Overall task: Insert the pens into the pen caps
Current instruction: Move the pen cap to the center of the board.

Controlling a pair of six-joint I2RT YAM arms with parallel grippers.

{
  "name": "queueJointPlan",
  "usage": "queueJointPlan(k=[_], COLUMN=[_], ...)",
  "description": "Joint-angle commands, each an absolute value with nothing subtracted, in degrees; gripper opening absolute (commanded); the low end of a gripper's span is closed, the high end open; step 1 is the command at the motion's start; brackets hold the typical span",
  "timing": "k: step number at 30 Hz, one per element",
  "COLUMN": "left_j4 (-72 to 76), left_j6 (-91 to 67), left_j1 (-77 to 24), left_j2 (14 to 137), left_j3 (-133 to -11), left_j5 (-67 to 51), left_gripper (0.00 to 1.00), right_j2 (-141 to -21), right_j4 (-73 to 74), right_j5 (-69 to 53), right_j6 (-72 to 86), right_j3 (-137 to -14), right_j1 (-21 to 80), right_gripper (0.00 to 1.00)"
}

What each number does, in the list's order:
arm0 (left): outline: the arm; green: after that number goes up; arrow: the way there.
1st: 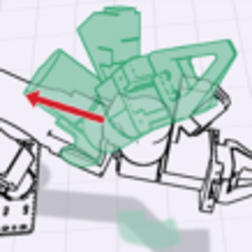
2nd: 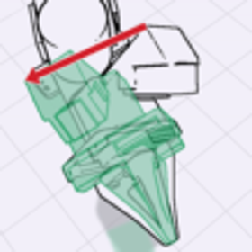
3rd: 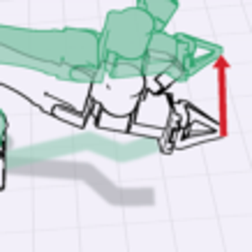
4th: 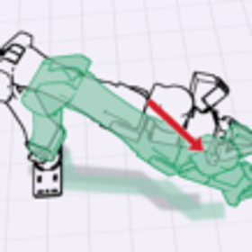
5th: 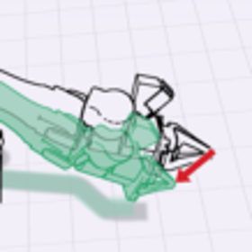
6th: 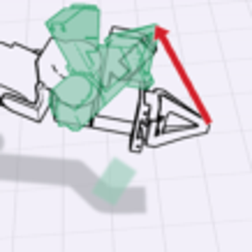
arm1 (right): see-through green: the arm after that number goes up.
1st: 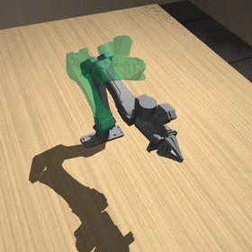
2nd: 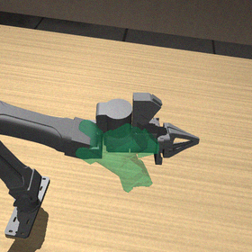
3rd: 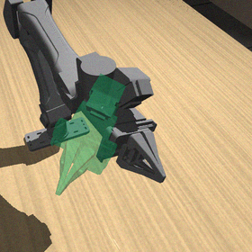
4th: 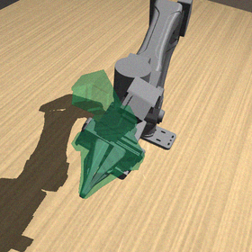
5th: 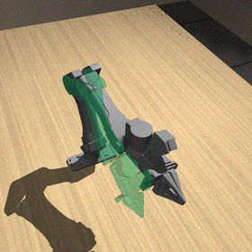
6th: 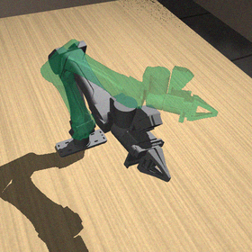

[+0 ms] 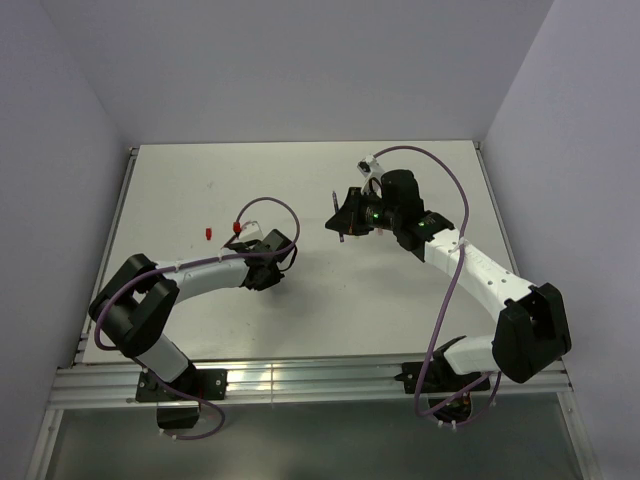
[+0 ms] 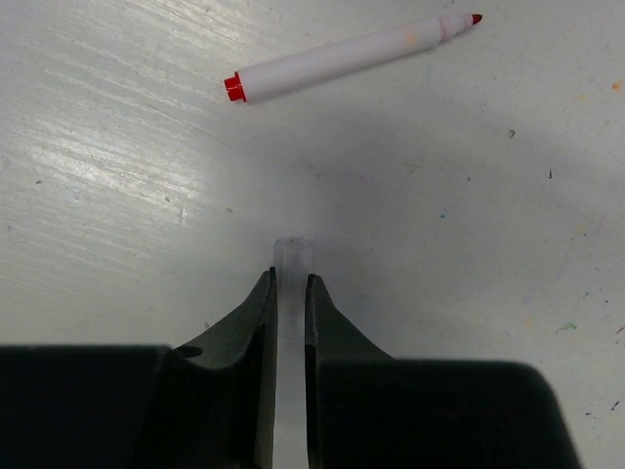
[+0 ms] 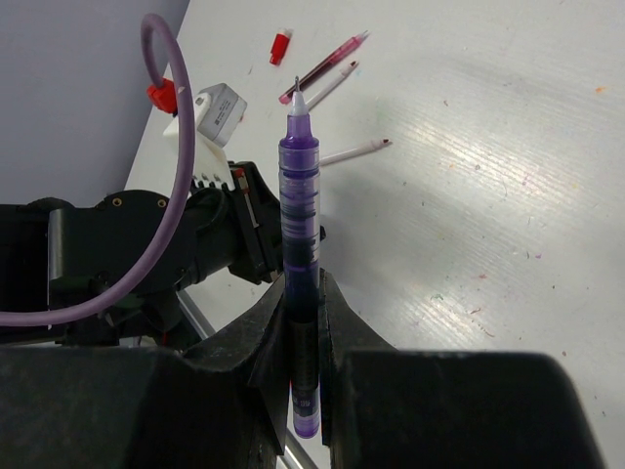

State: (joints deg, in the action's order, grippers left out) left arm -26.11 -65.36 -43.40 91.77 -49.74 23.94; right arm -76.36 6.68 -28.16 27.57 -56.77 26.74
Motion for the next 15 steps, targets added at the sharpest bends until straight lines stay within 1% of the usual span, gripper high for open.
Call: queueJointPlan(k=[1,4,8,10,15], left_j4=[-27.3,-28.1,-29.2,-29.5,-30.2], left_j6=[-64.5,-64.6,-64.3,-64.1,-63.6], left_j1=[-43.9,-43.9,-43.9,-43.9,-43.9], left_j2=[93.3,92.7,91.9,91.3,90.6], left_j3=[-49.7,-49.9,-50.4,-50.8,-51.7], left_j5=[24.6,25.0,25.8,25.8,26.1], left_gripper=[0.11,0.17,0.22,0.27,0.29], right_j2=[-76.6,-76.6,-76.5,-76.5,-76.5], right_j4=[4.5,4.5,4.5,4.5,4.5], right_j5=[-28.7,-28.8,-29.0,-28.9,-29.0], right_j6=[27.1,27.2,27.1,27.1,27.2], right_j3=[-56.3,-56.3,-56.5,-56.4,-56.3], right_j1=[27.1,27.1,27.1,27.1,27.1], right_gripper=[0.00,0.00,0.00,0.00,0.00])
